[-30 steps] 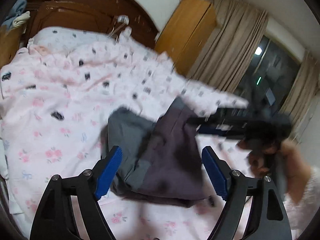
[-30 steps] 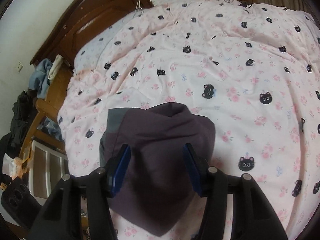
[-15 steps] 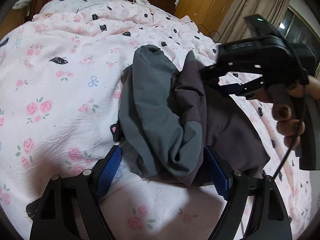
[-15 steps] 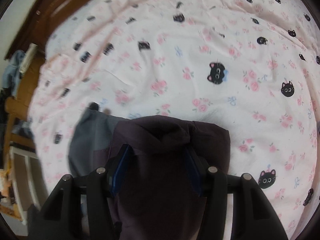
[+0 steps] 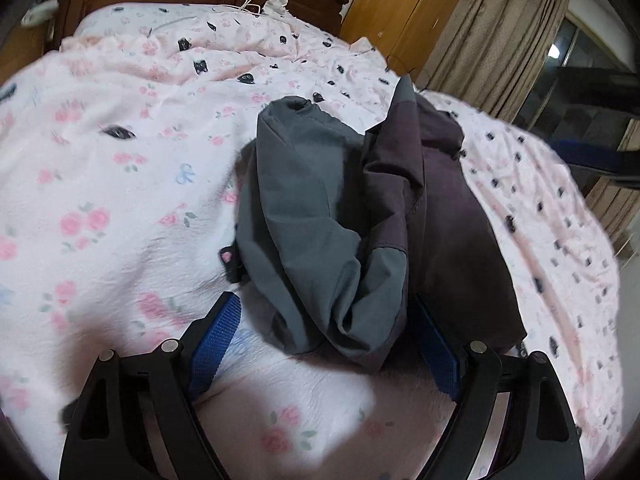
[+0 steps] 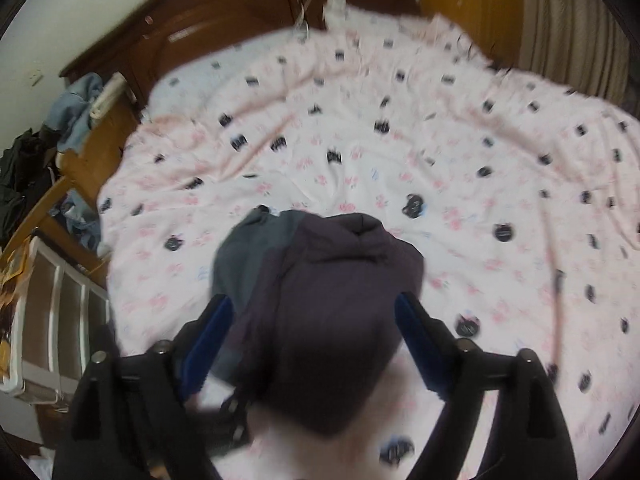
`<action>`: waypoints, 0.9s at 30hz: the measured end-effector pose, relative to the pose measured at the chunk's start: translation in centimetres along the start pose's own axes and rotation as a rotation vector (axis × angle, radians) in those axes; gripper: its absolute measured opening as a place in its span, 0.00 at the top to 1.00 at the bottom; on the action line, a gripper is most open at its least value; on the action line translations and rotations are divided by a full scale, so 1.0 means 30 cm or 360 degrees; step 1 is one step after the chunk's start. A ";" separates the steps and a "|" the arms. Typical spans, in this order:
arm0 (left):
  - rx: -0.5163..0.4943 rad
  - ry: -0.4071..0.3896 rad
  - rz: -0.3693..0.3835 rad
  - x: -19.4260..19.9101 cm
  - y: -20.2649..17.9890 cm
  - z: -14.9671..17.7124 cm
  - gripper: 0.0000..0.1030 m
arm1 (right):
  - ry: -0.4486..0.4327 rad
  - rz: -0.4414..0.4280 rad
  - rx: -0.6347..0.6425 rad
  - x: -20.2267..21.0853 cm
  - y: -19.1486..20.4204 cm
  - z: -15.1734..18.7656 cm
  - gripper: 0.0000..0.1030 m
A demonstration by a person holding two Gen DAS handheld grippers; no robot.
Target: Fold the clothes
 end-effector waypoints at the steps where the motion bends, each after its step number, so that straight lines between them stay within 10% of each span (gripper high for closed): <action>1: -0.0030 0.0011 -0.0056 0.018 -0.008 -0.003 0.19 | -0.0022 0.0018 -0.0005 0.042 -0.002 0.024 0.12; 14: -0.0403 -0.0216 -0.0194 0.534 -0.286 -0.057 0.08 | -0.0251 0.0139 0.0032 0.493 0.034 0.313 0.10; 27: -0.0397 -0.0199 -0.0283 0.891 -0.379 0.043 0.01 | -0.0322 0.0212 -0.0069 0.862 0.028 0.612 0.08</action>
Point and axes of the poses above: each gripper's, at about its wrist camera, not at the fingertips, and x roughly against the way its jaws point, y to its left, z to its underside, the point moved 9 cm from there along -x, roughly the way its jaws point, and after that the axes turned 14 degrees about z, right-handed, at the moved point
